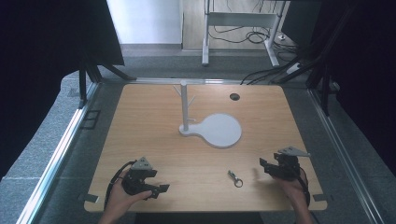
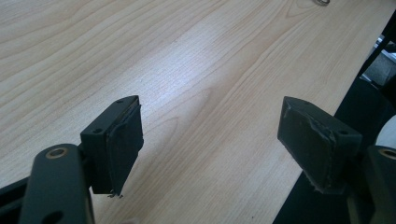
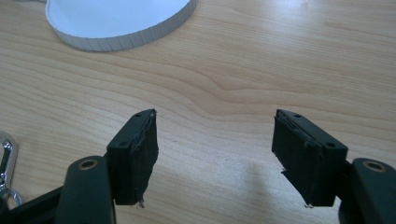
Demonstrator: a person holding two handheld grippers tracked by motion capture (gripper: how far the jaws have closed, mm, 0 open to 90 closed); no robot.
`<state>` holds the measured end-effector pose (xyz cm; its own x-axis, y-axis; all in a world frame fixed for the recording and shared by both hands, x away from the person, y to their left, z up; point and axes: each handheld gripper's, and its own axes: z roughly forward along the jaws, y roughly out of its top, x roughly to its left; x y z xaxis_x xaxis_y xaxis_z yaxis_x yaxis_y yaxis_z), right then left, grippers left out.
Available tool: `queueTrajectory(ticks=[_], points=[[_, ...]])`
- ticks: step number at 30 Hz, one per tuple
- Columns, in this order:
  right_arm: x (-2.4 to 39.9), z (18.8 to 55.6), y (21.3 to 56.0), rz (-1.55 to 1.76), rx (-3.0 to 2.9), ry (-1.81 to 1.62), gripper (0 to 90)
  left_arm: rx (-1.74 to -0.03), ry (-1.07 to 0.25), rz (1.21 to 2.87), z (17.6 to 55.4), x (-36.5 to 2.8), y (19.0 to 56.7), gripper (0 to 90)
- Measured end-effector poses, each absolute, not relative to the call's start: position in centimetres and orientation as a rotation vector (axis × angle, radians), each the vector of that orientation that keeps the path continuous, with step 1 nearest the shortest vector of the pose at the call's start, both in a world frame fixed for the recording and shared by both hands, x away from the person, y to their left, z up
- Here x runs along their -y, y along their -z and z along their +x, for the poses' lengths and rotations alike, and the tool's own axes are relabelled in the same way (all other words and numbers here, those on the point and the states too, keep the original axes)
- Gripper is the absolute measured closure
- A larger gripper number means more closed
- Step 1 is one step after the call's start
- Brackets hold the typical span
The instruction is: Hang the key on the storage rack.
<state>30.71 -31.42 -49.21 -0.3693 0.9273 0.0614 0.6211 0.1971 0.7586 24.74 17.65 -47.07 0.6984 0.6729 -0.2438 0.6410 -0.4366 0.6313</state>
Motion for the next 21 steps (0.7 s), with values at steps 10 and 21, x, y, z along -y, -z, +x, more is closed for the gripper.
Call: queueTrajectory(ticks=[10, 21], points=[[30.7, 30.4, 48.4, 1.353, -2.143, -1.028, 36.5, -0.997, -0.062, 2.179, 24.6, -17.8, 47.0, 22.8], [30.1, 30.3, 48.4, 1.306, -2.193, -1.063, 39.8, -1.0, -0.076, 2.166, 24.6, -18.0, 46.7, 22.8]])
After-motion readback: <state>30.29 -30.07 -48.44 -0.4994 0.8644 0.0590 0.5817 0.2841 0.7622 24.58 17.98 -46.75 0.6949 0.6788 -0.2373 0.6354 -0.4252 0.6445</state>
